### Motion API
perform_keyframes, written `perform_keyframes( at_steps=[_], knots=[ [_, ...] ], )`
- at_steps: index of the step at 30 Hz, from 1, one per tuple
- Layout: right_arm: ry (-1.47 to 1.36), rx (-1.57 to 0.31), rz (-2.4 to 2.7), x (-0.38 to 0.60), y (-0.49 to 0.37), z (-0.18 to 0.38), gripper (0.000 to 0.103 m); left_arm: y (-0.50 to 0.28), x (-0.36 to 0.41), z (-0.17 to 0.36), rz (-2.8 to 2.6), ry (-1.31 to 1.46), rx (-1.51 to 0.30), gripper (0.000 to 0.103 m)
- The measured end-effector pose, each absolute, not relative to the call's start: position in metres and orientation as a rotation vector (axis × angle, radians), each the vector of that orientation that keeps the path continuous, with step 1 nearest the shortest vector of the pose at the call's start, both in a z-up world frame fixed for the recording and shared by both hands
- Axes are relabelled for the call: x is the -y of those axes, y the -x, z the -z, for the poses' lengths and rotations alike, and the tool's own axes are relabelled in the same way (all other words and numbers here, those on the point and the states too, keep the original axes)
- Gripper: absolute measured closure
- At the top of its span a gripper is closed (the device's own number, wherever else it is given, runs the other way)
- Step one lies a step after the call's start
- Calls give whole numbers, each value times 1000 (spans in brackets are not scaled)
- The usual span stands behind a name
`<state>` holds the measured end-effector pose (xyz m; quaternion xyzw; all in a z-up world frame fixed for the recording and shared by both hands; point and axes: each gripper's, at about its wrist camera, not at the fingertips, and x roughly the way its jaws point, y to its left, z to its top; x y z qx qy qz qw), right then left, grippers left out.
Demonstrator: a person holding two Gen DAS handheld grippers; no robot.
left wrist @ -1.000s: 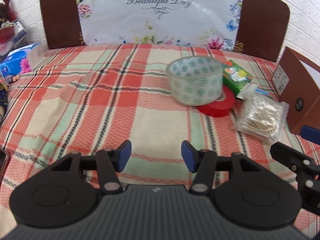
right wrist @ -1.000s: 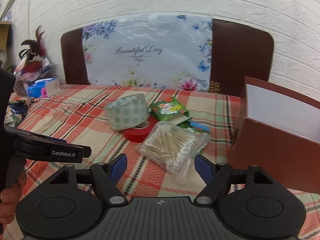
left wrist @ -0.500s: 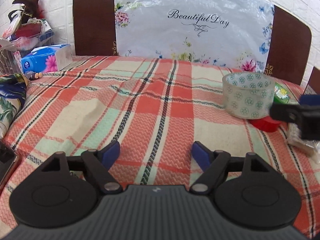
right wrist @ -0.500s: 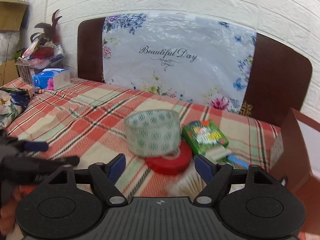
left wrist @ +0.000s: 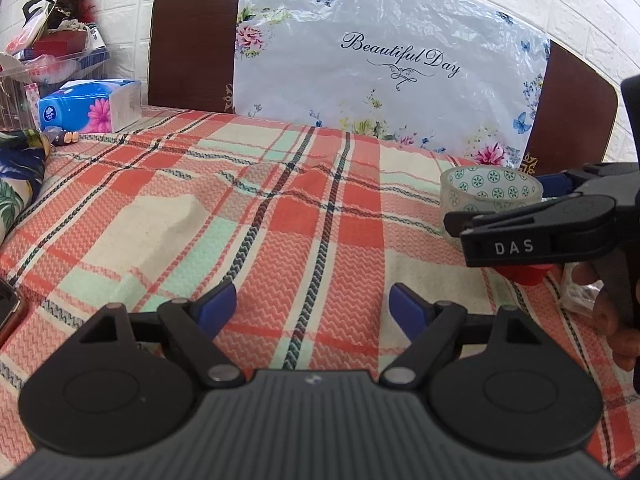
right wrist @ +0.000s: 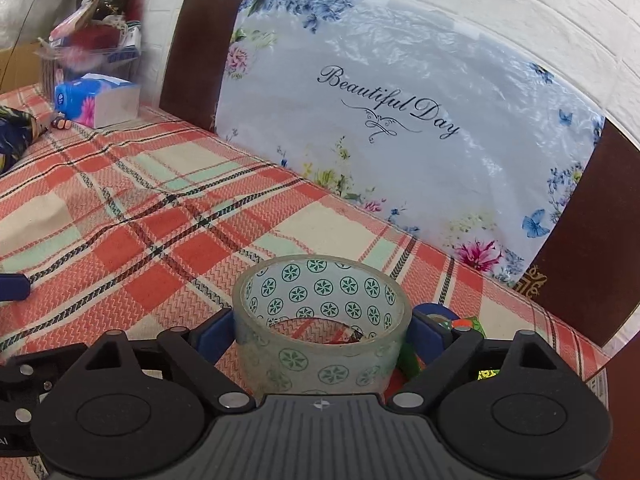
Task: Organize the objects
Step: 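Grasp the clear packing tape roll with the right gripper, then carry the clear tape into the brown box and open the right gripper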
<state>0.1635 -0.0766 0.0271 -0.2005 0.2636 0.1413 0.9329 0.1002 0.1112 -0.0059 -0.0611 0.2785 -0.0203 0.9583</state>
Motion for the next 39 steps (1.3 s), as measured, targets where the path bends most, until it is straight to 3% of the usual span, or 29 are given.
perform_keyframes(
  at_steps=[10, 18, 23, 28, 35, 37, 38, 39],
  knots=[
    [354, -540, -320, 81, -149, -41, 15, -100, -114, 6, 46, 139, -562, 18],
    [298, -503, -379, 113, -80, -53, 15, -100, -114, 4, 53, 146, -572, 18],
    [269, -502, -375, 155, -27, -46, 15, -92, -102, -7, 156, 197, -634, 28],
    [182, -572, -286, 197, -4, -27, 14, -73, -48, -38, 423, 265, -659, 31],
    [152, -587, -263, 211, 12, -12, 15, -63, 47, -47, 590, 57, -807, 48],
    [163, -589, -264, 209, 13, -8, 17, -62, 62, -41, 575, -20, -849, 58],
    [159, -595, -263, 210, 15, -5, 18, -63, 67, -35, 567, -54, -872, 73],
    [145, -604, -270, 212, 14, -3, 18, -64, 68, -31, 580, -46, -886, 80]
  ],
)
